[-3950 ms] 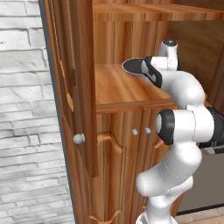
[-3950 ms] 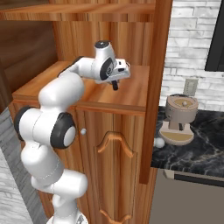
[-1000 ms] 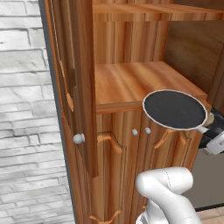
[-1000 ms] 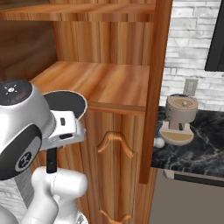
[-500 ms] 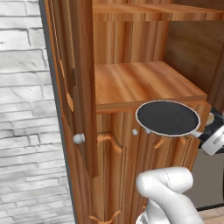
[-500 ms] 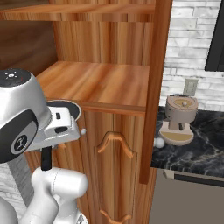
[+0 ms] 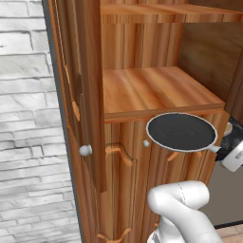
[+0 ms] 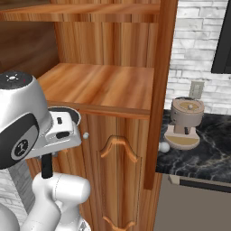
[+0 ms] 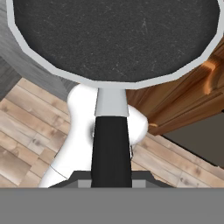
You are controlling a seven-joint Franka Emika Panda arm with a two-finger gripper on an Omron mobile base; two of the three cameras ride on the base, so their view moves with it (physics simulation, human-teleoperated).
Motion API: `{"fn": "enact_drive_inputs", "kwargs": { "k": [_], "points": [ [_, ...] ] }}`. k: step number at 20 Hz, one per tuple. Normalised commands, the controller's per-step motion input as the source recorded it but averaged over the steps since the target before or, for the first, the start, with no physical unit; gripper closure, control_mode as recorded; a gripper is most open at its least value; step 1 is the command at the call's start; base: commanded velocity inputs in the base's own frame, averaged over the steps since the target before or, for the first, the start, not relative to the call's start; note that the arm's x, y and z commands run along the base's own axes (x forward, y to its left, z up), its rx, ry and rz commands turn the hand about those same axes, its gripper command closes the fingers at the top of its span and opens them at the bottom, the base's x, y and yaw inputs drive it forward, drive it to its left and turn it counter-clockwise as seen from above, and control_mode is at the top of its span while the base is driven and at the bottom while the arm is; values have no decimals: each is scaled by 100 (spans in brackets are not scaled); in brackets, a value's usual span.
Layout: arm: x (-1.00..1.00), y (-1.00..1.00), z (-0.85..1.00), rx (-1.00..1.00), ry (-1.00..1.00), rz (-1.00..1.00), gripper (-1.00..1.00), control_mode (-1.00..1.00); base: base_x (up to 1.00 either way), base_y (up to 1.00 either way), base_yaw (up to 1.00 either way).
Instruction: Retrieve the pan from the cabinet, then place the raw meat into the pan to avoid contamination.
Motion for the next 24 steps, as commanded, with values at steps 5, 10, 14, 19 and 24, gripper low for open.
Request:
{"fn": "enact_drive_inputs", "kwargs": {
  "k": [5,10,14,19,24],
  "points": [
    [-4,0,0,0,0,1,100,-100,0,0,0],
    [0,0,0,0,0,0,100,-100,0,0,0],
    [0,0,0,0,0,0,100,-100,0,0,0],
    [0,0,0,0,0,0,100,-100,0,0,0],
    [0,0,0,0,0,0,100,-100,0,0,0]
  ]
}}
